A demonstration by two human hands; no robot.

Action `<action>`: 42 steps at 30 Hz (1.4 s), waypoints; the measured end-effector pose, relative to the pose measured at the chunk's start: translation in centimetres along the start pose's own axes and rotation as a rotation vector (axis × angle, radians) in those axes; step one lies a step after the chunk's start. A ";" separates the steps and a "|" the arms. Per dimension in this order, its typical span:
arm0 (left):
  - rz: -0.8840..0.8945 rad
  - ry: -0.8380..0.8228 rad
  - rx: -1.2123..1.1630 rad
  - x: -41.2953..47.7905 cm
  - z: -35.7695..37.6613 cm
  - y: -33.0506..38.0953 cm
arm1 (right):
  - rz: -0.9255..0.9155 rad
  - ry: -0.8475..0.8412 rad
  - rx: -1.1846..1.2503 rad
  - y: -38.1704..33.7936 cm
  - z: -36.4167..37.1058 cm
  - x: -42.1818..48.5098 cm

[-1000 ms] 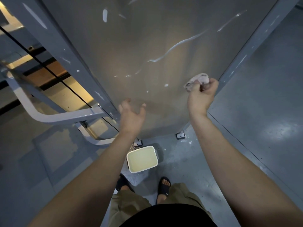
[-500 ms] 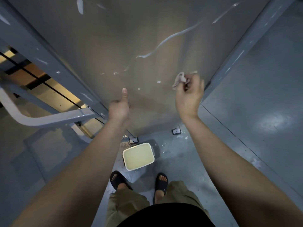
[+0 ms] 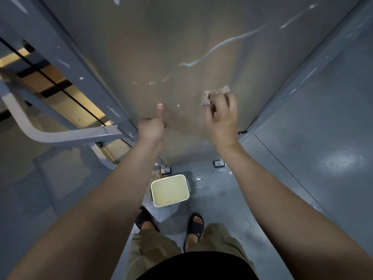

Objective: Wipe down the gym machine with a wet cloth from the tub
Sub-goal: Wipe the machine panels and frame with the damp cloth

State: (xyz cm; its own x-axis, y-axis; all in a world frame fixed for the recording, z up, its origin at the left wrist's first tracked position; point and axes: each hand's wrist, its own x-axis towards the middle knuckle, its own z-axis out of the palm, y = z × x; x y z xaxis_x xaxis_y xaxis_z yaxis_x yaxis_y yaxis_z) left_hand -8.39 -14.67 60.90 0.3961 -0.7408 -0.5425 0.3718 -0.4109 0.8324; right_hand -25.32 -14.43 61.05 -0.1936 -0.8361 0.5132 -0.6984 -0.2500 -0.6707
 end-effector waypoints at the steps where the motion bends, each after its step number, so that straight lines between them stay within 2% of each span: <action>1: -0.005 0.005 0.002 0.1 0.0 0.1 | -0.028 -0.111 -0.026 0.6 0.5 -0.6; 3: -0.010 0.009 -0.003 0.3 0.0 0.1 | -0.065 -0.236 -0.069 1.3 0.7 -1.1; 5: -0.005 0.013 -0.025 0.4 0.0 -0.1 | -0.088 -0.228 -0.033 1.0 0.6 -0.4; 8: 0.004 0.028 -0.016 0.7 0.1 -0.5 | -0.141 -0.128 0.014 -0.2 0.6 0.8; 13: -0.010 0.028 -0.014 1.1 -0.1 -0.3 | -0.130 -0.287 -0.087 1.2 0.8 -1.5; 15: -0.013 0.025 -0.019 1.3 -0.2 -0.4 | -0.131 -0.256 -0.050 -0.2 0.3 -0.7; 17: -0.017 0.028 -0.005 1.2 -0.1 -0.6 | -0.167 -0.156 0.007 -1.9 -0.2 0.7; 19: -0.017 0.032 0.004 1.2 -0.1 -0.6 | -0.180 -0.126 -0.026 -1.9 0.2 0.7; 23: -0.025 0.013 -0.006 1.2 -0.2 -0.2 | -0.153 -0.326 -0.076 0.4 0.7 -1.5; 25: -0.023 0.010 -0.022 1.3 -0.2 -0.2 | -0.116 -0.284 -0.027 -0.9 -0.1 -0.3; 28: -0.017 0.017 -0.014 1.0 0.0 -0.2 | -0.189 -0.069 0.052 -2.7 -1.0 2.0; 29: -0.017 0.023 -0.015 0.9 0.0 -0.1 | -0.218 -0.081 0.060 -2.5 -0.8 2.1; 32: -0.030 0.020 -0.034 0.6 0.2 0.2 | -0.260 -0.336 -0.029 -0.3 -0.2 0.2; 34: -0.040 0.000 -0.035 0.5 0.0 0.2 | -0.161 -0.257 -0.019 1.2 -1.4 -0.2; 38: -0.045 0.000 -0.013 0.4 -0.2 0.3 | 0.157 0.290 -0.015 1.9 -3.8 2.1; 39: -0.042 0.005 -0.009 0.2 -0.1 0.4 | 0.159 0.339 0.007 1.4 -3.4 2.2; 40: -0.041 0.010 -0.009 0.2 0.1 0.4 | 0.121 0.307 0.029 0.6 -2.5 2.0; 42: -0.044 0.020 -0.020 0.0 0.4 0.7 | -0.008 0.049 0.054 -1.0 -0.6 0.6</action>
State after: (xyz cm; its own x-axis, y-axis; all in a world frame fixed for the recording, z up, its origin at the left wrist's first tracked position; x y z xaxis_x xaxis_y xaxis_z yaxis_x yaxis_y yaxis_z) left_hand -8.45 -15.18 61.48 0.3958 -0.7113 -0.5808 0.4058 -0.4318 0.8055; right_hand -25.15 -14.43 62.31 -0.2226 -0.8095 0.5434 -0.6618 -0.2838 -0.6939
